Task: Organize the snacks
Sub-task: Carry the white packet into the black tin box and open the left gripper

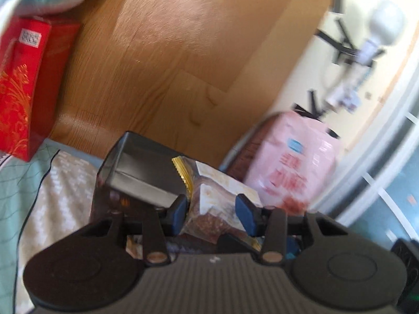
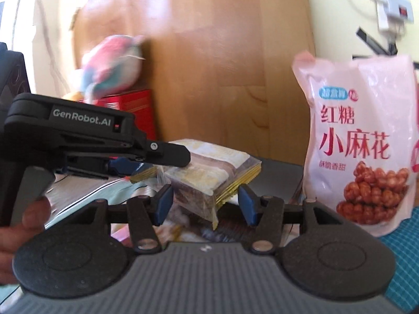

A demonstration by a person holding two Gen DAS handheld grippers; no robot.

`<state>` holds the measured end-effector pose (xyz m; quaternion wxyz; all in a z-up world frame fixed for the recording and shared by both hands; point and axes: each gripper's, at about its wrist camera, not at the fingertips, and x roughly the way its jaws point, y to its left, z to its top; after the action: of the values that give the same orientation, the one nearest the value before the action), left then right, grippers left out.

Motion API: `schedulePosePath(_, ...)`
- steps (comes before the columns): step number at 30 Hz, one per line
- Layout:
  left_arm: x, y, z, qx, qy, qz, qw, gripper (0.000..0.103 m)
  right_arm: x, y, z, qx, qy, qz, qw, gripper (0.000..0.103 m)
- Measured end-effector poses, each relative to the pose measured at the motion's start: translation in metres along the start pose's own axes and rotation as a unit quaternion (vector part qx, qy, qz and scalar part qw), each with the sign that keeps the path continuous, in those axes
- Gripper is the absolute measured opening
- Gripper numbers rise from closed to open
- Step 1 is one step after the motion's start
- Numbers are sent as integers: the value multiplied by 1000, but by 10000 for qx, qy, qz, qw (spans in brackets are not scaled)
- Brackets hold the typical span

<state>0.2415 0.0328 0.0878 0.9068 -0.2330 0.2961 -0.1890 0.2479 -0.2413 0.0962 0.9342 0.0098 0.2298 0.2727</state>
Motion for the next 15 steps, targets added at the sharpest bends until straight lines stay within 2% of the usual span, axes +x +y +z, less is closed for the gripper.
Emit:
schedulePosePath(4,17,15,6,-104,42,217,9997,41,33,-18,2,184,151,-206,9995,59)
schedulePosePath(6,0,27,10,-133,-430,223,9987,43,27,-28,6,313,-6,-380,9988,61)
schedulePosePath(8,-11,42,12,-183,-783,516,9954,44,7,-42,2,483,-185,-399,9979,70)
schedulePosePath(10,-4,62,13,-377,-621,730,9947,44,-11,-50,-11,736,-238,-499,9958,74)
schedulePosePath(13,17,83,6,-624,-236,945,9933,43,-3,-64,-29,1018,-35,-481,9936,78)
schedulePosePath(15,27,88,-1,-716,-27,807,9942,46,8,-67,-42,1281,348,-378,9904,78)
